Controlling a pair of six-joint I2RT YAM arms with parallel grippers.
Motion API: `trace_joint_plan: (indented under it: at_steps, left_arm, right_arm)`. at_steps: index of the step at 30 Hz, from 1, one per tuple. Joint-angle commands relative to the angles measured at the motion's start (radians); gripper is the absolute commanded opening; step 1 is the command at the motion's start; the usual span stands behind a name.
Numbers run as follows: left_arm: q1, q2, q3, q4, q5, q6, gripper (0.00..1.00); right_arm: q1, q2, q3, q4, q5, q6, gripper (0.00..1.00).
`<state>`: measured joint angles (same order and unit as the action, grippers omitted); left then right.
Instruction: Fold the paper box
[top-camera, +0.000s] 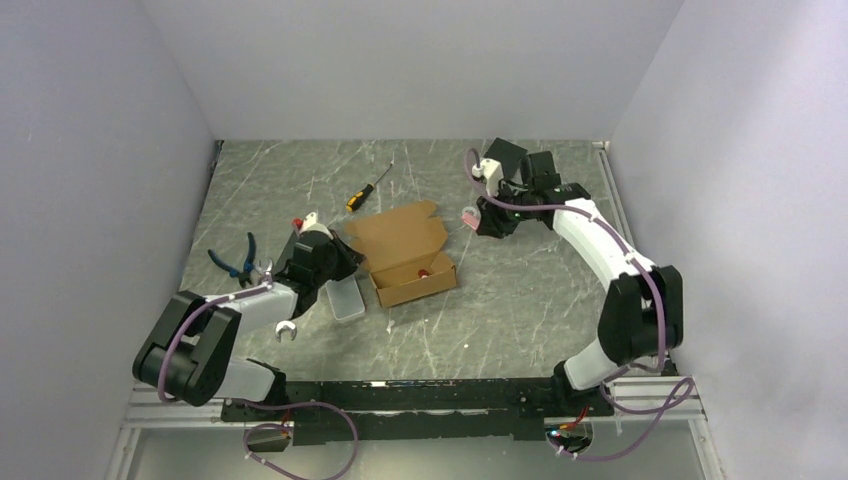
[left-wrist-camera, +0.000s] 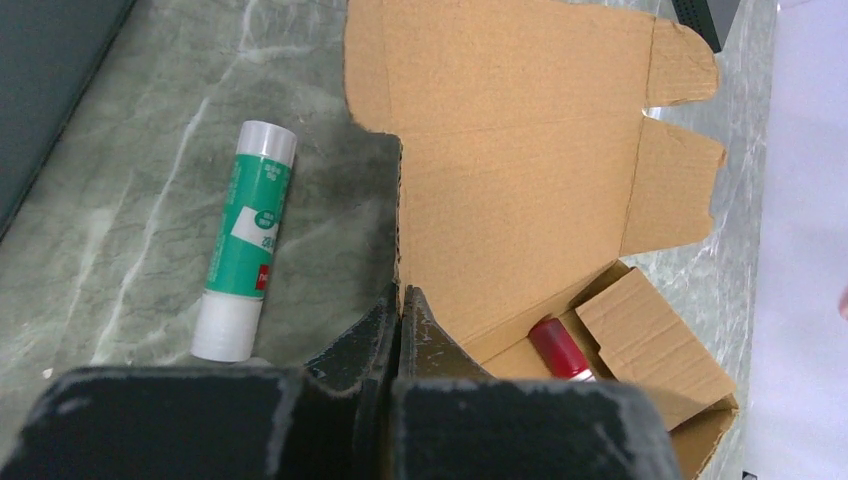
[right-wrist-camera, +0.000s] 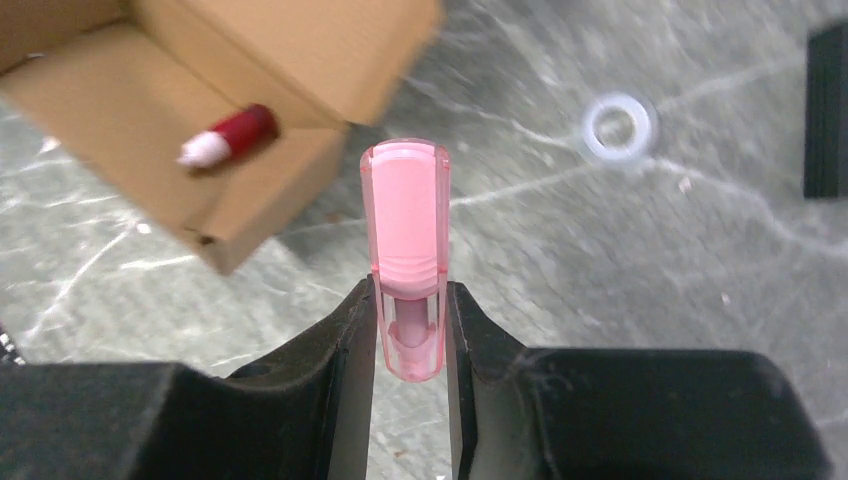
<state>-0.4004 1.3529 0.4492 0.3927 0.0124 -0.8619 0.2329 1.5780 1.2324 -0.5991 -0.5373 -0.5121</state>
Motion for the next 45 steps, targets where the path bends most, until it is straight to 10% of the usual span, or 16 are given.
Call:
trace_joint_plan:
  at_steps: [1,14,20,26,34,45]
  left_arm:
    - [-0.008,0.041,0.049,0.076,0.050,-0.012,0.02]
    - [-0.042,0.032,0.085,0.076,0.034,0.010,0.02]
    - [-0.043,0.034,0.093,0.081,0.029,0.024,0.02]
    - [-0.043,0.031,0.097,0.086,0.022,0.041,0.03]
    - [-0.043,0.023,0.097,0.092,0.027,0.077,0.03]
    - [-0.043,-0.009,0.083,0.083,0.056,0.099,0.09]
  right_arm:
    - [0.101,-0.062,-0.048,-0.048,-0.135,-0.093,0.03]
    - [0.327,0.116,0.091,-0.178,-0.037,-0.213,0.07]
    - [0.344,0.113,0.084,-0.126,0.014,-0.135,0.45]
    - [0.232,0.047,0.103,-0.136,-0.109,-0.087,0.63]
    - [-0.084,-0.008,0.031,0.160,-0.165,0.303,0.60]
    - [-0.072,0.374,0.292,0.162,0.197,0.389,0.56]
